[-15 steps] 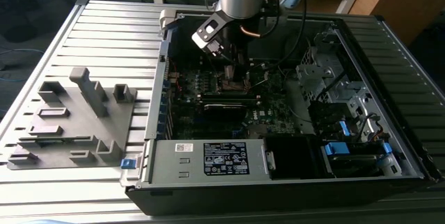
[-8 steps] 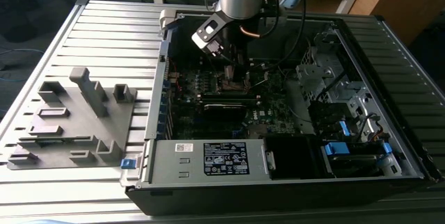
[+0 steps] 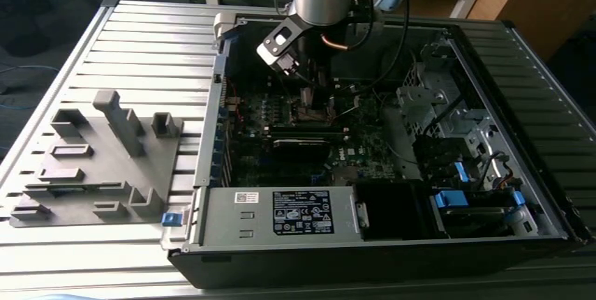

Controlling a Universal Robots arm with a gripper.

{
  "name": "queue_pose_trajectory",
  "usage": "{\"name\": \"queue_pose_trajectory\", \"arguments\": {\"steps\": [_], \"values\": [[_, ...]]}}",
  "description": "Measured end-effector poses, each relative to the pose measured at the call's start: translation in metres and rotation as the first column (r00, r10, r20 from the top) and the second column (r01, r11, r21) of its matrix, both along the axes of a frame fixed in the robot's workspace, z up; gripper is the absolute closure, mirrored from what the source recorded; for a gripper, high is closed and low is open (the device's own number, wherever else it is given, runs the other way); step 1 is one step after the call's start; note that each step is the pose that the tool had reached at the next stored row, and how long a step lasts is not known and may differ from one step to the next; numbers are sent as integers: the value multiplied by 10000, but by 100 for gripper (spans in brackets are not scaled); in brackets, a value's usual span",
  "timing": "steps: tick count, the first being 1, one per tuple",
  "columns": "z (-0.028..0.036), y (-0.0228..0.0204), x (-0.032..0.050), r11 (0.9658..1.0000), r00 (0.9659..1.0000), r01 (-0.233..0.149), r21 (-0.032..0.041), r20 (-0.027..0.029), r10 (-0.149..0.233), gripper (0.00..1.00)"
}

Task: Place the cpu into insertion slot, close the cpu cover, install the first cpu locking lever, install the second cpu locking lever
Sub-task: 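Place the cpu into insertion slot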

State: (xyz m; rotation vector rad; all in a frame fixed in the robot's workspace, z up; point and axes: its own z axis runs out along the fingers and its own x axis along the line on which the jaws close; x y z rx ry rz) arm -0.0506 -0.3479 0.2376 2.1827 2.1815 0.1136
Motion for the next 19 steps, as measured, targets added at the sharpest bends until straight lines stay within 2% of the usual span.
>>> {"name": "queue_pose_trajectory", "arguments": {"steps": [10, 16, 19], "values": [[-13, 1, 0, 10000, 10000, 0, 1, 1, 0, 46], [-24, 51, -8, 10000, 10000, 0, 1, 0, 0, 46], [-58, 60, -8, 10000, 10000, 0, 2, 0, 0, 46]]}}
